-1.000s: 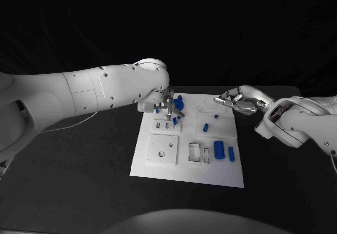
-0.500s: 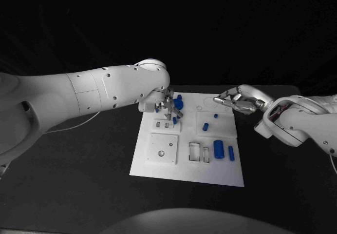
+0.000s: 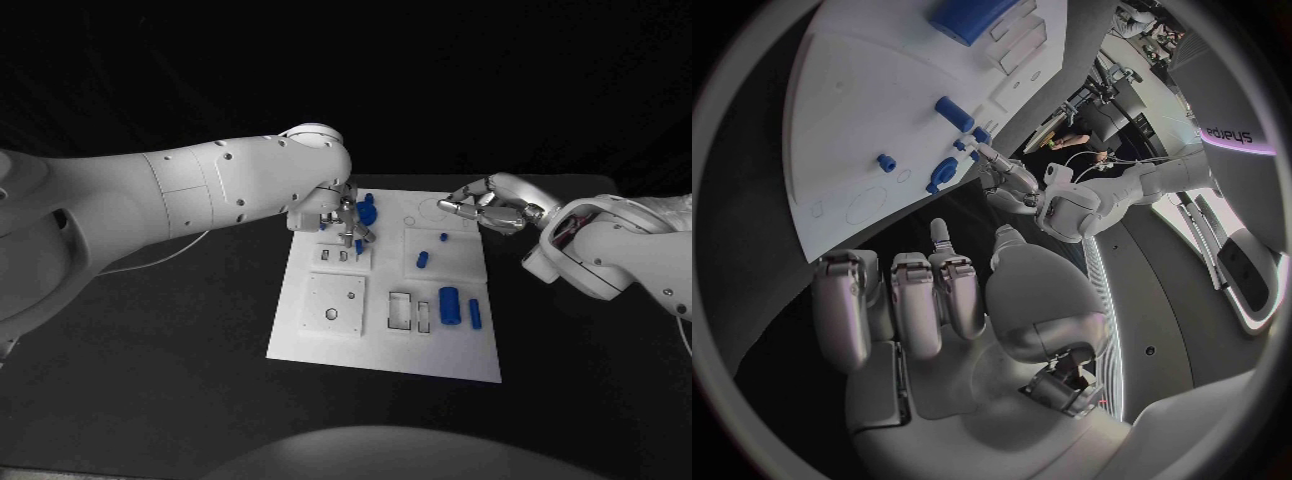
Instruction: Assemble the parts on the task board
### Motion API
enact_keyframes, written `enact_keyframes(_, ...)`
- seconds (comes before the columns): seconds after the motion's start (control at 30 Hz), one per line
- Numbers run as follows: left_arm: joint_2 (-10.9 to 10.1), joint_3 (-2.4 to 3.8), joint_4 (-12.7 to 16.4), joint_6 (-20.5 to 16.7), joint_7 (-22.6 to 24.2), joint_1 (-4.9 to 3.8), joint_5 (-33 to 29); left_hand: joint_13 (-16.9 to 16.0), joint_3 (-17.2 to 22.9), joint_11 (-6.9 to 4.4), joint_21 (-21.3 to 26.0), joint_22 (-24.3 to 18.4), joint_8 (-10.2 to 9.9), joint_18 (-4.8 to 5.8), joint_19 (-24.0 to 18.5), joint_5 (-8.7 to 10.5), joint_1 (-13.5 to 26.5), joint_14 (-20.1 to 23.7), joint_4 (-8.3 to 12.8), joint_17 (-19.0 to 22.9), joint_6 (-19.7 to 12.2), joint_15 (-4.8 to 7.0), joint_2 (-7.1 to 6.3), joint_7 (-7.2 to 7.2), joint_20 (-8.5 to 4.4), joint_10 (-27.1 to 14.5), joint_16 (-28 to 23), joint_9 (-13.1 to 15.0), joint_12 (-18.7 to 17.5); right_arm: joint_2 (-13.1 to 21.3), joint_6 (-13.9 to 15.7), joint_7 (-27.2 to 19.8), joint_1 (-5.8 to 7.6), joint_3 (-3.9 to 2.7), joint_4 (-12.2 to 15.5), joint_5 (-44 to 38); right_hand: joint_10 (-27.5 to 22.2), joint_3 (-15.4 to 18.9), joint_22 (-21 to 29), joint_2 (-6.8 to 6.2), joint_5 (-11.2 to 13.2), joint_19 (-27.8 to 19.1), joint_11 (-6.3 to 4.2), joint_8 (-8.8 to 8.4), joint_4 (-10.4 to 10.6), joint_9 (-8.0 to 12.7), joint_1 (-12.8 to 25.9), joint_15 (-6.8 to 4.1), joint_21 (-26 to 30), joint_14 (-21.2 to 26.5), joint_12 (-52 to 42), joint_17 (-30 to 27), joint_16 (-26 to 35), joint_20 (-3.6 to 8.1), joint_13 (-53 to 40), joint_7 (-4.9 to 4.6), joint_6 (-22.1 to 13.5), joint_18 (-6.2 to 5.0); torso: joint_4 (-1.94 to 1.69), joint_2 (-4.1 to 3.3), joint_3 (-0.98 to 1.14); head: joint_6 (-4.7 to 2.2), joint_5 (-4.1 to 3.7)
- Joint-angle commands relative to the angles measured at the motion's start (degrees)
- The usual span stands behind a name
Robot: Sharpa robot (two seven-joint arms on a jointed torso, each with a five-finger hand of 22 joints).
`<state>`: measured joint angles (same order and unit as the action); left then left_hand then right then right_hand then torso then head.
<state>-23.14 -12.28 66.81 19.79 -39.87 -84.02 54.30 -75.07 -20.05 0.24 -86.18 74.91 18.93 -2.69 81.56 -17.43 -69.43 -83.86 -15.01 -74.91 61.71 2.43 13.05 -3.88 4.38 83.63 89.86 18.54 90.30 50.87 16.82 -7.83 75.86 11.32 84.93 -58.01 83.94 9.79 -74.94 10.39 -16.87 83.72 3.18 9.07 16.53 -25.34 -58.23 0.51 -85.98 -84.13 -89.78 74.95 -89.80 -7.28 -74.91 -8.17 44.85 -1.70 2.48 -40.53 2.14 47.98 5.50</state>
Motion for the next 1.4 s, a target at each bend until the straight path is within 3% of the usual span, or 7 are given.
enact_keyframes(0.03, 0.22, 0.02, -0.2, 0.0, 0.02, 0.17, -0.31, -14.93, 0.39, 0.16, 0.24, 5.79, -0.21, 0.24, -0.59, -0.31, -0.77, -6.14, 0.06, -15.09, -0.22, -0.42, -0.04, 0.06, 0.02, 6.37, 0.14, 0.1, -0.3, -0.07, -0.95, 0.06, -0.04, 0.01, 0.0, 0.02, 6.06, 0.29, -13.1, 0.05, -0.26, 1.54, 0.48, -0.23, 0.11, 0.06, -0.28, 0.36, 0.34, -5.87, -0.22, 15.05, -0.2, 0.0, -15.09, -0.03, 0.16, 0.21, 0.03, -0.03, -0.02, 0.02, 0.01)
enact_keyframes(1.07, 0.61, 0.02, -0.74, 0.19, 0.55, 0.79, -0.45, -14.93, 3.65, -0.34, 0.68, 5.81, -1.69, 0.15, -0.81, -6.54, -5.33, -6.14, 1.3, -15.09, 1.09, -0.06, -1.28, 0.73, -0.24, 6.37, 0.14, 2.68, -0.3, 0.01, -1.38, 0.79, -0.05, 0.02, -0.02, 0.01, 6.06, 0.62, -12.71, 0.52, -1.85, 0.6, 0.56, -0.26, 0.01, 0.31, -1.47, 0.42, 1.22, -5.87, -0.22, 15.05, -0.2, -0.06, -15.09, -0.1, 0.49, -0.08, 0.03, 0.01, -0.07, 0.56, 0.04)
enact_keyframes(1.23, 0.61, 0.02, -0.68, 0.1, 0.61, 0.79, -0.45, -14.93, 4.55, -0.75, 0.68, 5.98, -0.85, 0.17, -0.67, -6.69, -6.29, -6.14, 1.65, -15.09, 2.01, 0.27, -1.69, 1.27, -0.51, 6.37, 0.14, 4.1, -0.3, -0.02, -1.48, 0.93, -0.05, 0.02, -0.09, 0.0, 6.06, 0.69, -12.58, 0.58, -2.17, 0.3, 0.58, -0.21, 0.0, 0.33, -1.79, 0.42, 1.5, -5.87, -0.22, 15.05, -0.2, -0.07, -15.09, -0.1, 0.65, -0.18, 0.05, 0.04, -0.08, 0.61, 0.04)
enact_keyframes(1.3, 0.61, 0.02, -0.66, 0.04, 0.68, 0.8, -0.45, -14.93, 5.52, -1.04, 0.69, 6.09, -0.21, 0.19, -0.59, -5.26, -6.93, -6.14, 1.78, -15.09, 2.04, 0.56, -1.87, 1.55, -0.75, 6.37, 0.14, 5.28, -0.3, -0.03, -1.53, 1.0, -0.05, 0.02, -0.12, -0.01, 6.06, 0.71, -12.53, 0.6, -2.28, 0.18, 0.58, -0.19, -0.01, 0.34, -1.9, 0.42, 1.61, -5.87, -0.22, 15.05, -0.2, -0.07, -15.09, -0.11, 0.71, -0.21, 0.04, 0.03, -0.07, 0.65, 0.02)
enact_keyframes(1.4, 0.61, 0.02, -0.65, -0.06, 0.76, 0.8, -0.45, -14.93, 6.7, -1.31, 0.69, 6.24, 0.63, 0.21, -0.46, -4.81, -7.63, -6.14, 2.0, -15.09, 1.99, 0.78, -2.3, 1.85, -1.03, 6.37, 0.14, 6.75, -0.3, -0.04, -1.57, 1.06, -0.06, 0.02, -0.14, -0.03, 6.06, 0.73, -12.48, 0.62, -2.37, 0.05, 0.59, -0.17, -0.01, 0.35, -1.98, 0.42, 1.74, -5.87, -0.22, 15.05, -0.2, -0.07, -15.09, -0.11, 0.75, -0.25, 0.05, 0.03, -0.07, 0.68, 0.08)
